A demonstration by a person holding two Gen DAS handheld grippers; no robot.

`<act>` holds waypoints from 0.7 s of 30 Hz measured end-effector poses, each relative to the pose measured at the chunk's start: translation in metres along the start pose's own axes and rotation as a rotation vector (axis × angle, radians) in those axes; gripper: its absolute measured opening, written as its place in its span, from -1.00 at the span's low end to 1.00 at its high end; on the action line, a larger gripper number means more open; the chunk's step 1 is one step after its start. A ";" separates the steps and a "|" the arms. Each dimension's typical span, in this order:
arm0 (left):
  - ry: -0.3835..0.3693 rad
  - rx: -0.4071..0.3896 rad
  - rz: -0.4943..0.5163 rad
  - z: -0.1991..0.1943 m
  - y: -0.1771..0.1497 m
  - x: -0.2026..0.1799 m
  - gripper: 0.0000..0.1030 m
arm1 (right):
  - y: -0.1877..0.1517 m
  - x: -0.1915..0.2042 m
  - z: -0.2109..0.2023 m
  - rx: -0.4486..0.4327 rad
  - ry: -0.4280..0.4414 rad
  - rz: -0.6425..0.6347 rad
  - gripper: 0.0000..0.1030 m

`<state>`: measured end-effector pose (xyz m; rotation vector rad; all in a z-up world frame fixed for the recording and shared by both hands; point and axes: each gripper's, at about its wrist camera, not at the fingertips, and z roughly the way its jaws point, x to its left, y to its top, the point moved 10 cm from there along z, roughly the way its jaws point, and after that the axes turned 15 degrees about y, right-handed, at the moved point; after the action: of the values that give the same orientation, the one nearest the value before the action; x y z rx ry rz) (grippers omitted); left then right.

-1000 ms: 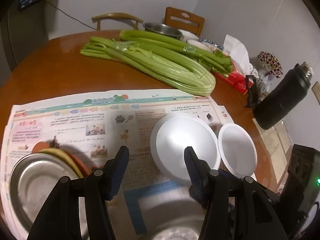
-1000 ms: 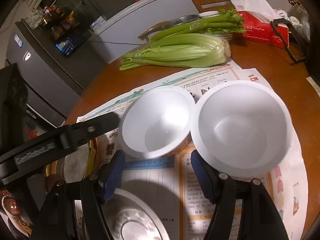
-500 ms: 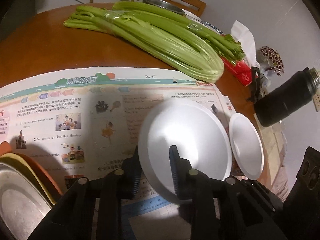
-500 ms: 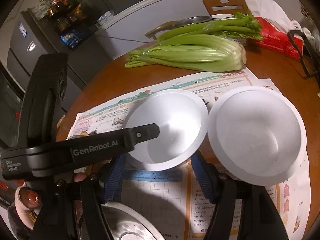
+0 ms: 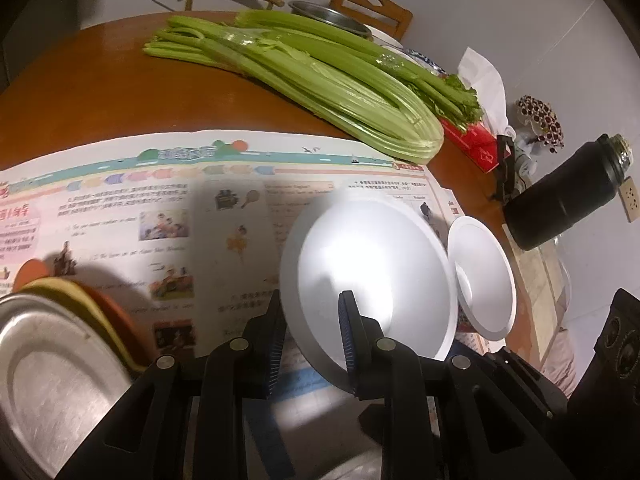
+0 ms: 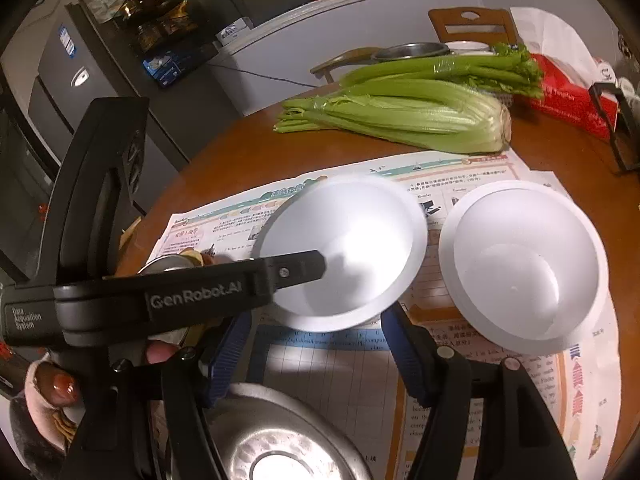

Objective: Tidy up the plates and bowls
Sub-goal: 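Close the left tool on the white noodle cup rim and lift it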

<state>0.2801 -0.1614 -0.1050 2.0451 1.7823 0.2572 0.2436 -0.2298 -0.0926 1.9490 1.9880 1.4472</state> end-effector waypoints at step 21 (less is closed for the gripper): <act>0.014 -0.092 -0.002 -0.056 -0.023 0.012 -0.49 | -0.011 0.042 -0.024 -0.045 0.003 -0.136 0.31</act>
<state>0.2389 -0.1368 -0.0663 1.9819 1.7474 0.3472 0.2115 -0.2086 -0.0608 1.7570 2.0263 1.4496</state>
